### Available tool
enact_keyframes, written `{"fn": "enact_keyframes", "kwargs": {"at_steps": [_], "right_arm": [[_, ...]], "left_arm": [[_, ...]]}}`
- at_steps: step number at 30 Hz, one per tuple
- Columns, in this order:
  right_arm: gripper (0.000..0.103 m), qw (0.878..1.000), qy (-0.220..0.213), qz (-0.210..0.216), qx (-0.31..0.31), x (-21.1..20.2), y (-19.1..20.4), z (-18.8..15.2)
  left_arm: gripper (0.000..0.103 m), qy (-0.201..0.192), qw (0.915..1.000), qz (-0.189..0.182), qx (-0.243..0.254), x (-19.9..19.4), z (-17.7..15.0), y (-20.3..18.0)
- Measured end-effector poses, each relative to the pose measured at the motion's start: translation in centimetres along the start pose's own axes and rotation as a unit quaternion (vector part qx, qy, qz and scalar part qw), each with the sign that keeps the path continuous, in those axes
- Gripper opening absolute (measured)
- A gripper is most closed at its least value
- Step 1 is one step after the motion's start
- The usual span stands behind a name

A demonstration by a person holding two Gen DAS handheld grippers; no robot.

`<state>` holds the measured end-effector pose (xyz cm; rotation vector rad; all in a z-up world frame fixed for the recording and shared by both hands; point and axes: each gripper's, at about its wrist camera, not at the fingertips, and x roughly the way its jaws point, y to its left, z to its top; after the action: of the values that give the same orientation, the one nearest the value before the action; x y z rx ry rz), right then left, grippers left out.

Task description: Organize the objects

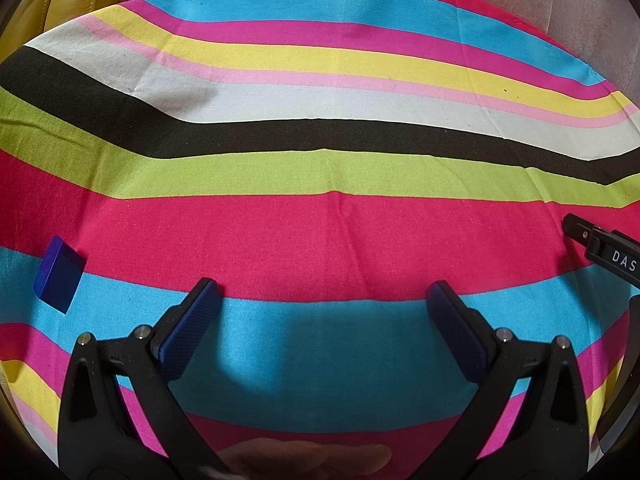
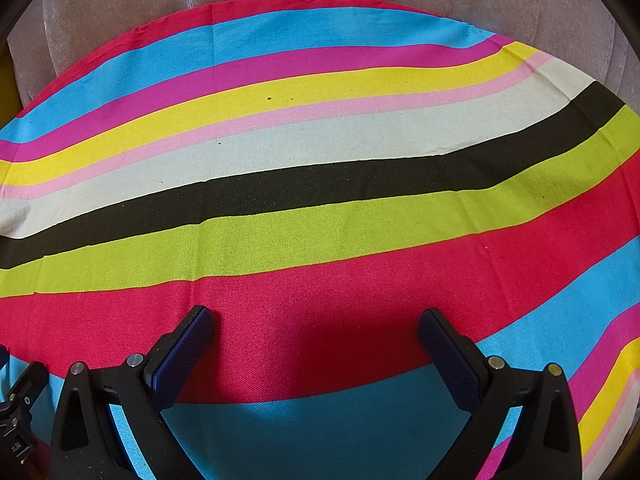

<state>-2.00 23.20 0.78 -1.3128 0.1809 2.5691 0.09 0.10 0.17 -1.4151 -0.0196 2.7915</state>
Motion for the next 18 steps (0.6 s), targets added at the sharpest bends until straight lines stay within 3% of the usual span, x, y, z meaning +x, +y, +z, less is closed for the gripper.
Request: {"fn": "enact_keyframes", "kwargs": {"at_steps": [18], "right_arm": [[0.103,1.000,0.000,0.000,0.000,0.00,0.00,0.00]], "left_arm": [[0.103,0.000,1.0000,-0.002,0.002,-0.01,-0.18,-0.02]]}}
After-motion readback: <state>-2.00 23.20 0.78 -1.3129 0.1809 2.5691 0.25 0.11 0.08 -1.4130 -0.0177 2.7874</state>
